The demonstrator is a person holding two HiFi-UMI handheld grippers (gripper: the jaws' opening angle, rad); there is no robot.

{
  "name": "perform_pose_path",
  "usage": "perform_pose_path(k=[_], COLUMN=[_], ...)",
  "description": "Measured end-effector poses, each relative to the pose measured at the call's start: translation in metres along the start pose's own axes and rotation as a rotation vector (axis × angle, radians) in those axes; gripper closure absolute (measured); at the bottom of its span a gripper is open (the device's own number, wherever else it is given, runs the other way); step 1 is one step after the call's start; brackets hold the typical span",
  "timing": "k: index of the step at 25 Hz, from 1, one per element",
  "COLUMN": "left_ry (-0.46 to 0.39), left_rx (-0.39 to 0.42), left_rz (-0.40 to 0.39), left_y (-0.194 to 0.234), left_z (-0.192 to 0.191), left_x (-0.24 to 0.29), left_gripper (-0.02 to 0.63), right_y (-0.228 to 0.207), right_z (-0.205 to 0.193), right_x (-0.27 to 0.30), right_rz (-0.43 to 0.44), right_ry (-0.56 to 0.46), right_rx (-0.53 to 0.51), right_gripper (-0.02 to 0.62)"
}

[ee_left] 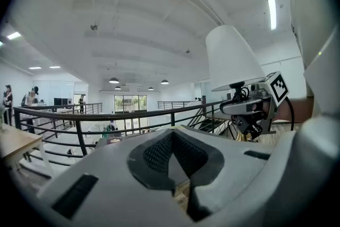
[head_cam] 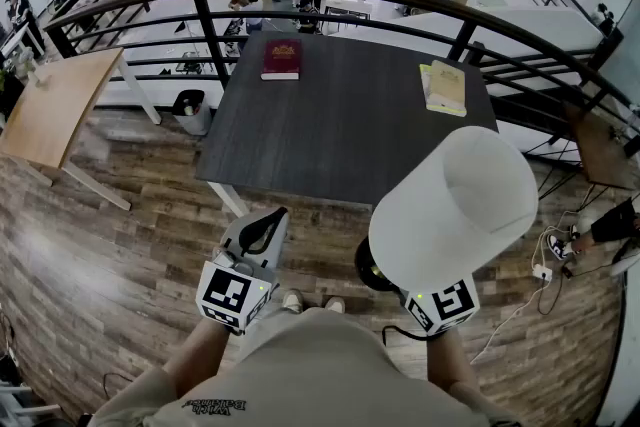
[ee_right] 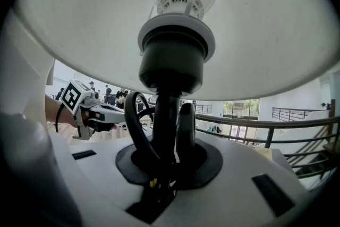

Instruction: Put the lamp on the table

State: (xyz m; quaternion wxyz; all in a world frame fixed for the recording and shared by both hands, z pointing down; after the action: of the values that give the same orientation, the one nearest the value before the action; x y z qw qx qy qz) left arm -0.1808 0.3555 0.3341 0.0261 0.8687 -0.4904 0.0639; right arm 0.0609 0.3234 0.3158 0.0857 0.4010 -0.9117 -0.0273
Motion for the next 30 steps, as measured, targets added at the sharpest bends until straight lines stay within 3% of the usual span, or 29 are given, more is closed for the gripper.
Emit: perform_pose_path(k=[17,30], left_ry=[0.001,-0.034], left_rx=[-0.005,-0.022], left_rz=[-0.019,0.0], left_y=[-0.008,-0.029], left_z=[0.005,0.02], left_x=[0.026,0.056], left_gripper=[0.601,0.601], right_y=[-0.004,-0.003], right_z=[0.008,0.019], right_x=[0.024,0.046], right_rz=[-0.042,-0.013], right_ry=[-0.025,-0.054], right_rx=[-0.003,-0.004], right_gripper=[0.531,0.531])
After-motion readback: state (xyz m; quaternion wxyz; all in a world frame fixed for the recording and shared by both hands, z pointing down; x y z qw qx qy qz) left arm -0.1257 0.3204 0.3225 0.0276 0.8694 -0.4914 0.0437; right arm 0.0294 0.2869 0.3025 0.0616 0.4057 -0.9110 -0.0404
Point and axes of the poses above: the fingertips, and each gripper's own axes: x forward along the fingers, y to its left, z out of its top, the point moved 7 cm from there along -x, backward along the fingers, and after that the axes turned 4 degrees about -z, right-handed, at the moved point
